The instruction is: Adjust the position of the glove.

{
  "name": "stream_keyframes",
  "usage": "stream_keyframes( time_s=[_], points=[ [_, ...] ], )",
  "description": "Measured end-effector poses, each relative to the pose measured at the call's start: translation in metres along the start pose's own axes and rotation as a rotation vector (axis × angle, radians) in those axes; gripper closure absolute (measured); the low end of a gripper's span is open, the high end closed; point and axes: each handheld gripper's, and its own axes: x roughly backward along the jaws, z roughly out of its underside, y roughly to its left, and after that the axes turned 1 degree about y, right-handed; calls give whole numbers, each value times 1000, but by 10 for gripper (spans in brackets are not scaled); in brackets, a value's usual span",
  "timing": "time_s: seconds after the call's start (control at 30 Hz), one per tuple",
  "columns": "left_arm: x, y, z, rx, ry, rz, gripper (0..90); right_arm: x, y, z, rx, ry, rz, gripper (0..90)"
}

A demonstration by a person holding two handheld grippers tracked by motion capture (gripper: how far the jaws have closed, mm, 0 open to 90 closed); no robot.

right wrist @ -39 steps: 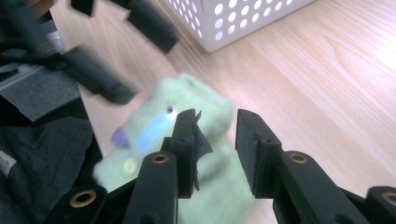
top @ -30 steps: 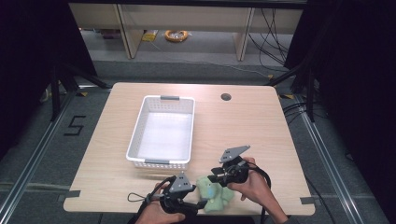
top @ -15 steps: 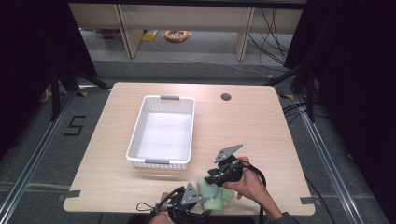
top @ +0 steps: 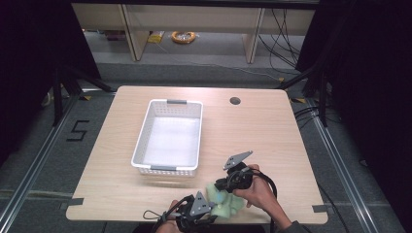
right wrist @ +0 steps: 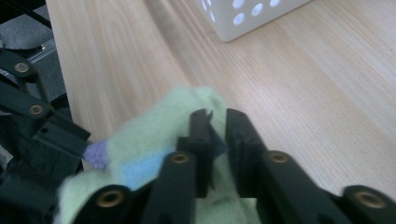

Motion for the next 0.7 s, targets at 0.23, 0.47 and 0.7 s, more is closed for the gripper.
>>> stream_keyframes(
  time_s=[0.23,0.47,0.7],
  points=[
    [6,5,0,2,-20,11,830,14,3,1,23,-39,-6,900],
    [6,5,1,-14,-4,21,830,14,-8,0,-49,-61,25,719],
    [3,7,3,-35,21,15,830,2,-7,1,-77,16,11,633]
  ],
)
